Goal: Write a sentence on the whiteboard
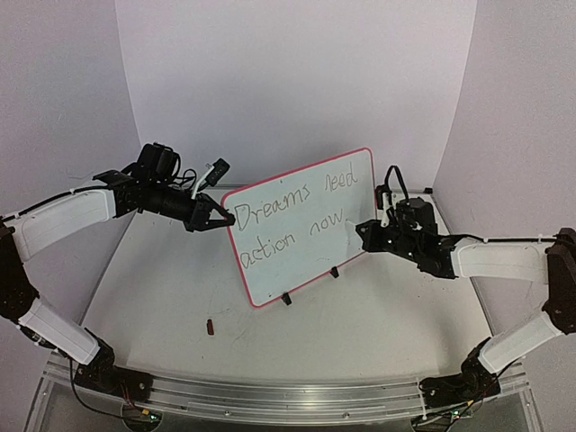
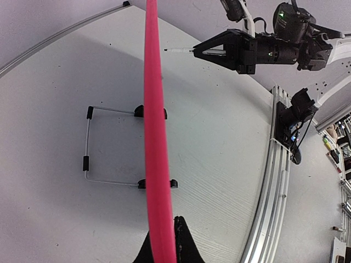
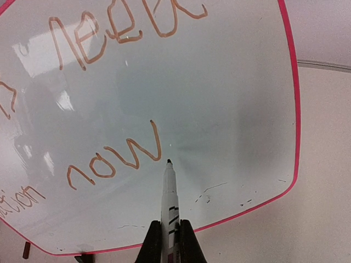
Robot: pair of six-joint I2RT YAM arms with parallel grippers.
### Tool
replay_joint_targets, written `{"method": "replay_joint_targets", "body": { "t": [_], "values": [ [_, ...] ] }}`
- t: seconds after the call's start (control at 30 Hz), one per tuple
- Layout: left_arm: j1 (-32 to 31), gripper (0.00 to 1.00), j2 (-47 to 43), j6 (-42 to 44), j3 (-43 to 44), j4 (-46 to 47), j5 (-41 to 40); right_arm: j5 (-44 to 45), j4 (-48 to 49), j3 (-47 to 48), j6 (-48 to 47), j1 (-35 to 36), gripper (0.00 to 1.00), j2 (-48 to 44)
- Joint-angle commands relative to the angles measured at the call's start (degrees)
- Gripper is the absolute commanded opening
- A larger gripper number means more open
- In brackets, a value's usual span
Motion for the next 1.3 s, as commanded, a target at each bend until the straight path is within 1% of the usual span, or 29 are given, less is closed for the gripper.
{"method": "replay_joint_targets", "body": {
  "t": [0.0, 0.57, 0.9, 0.97, 1.07, 1.27],
  "values": [
    [-1.8, 0.0, 2.24, 2.6, -1.72, -7.53, -1.24, 0.75, 2.54, 1.66, 0.02, -0.14, 0.0, 2.06],
    [-1.81, 0.0, 2.3, 2.65, -1.76, -7.53, -1.33, 0.73, 3.17, 4.38, -1.15, -0.14, 0.0, 5.5],
    [-1.8, 0.0, 2.29, 2.66, -1.67, -7.62, -1.42, 0.78, 3.19, 4.25, -1.2, -0.14, 0.0, 5.28],
    [-1.8, 0.0, 2.17, 2.65, -1.72, -7.61, -1.52, 0.81, 3.19, 3.48, -0.81, -0.14, 0.0, 4.25],
    [-1.82, 0.0, 1.91, 2.78, -1.72, -7.84, -1.86, 2.54, 3.1, 1.43, 0.14, -0.14, 0.0, 0.03],
    [-1.72, 0.0, -0.26, 3.14, -1.67, -9.82, -4.38, 5.01, -0.13, -3.1, 0.77, -0.14, 0.0, -11.27]
  ]
}}
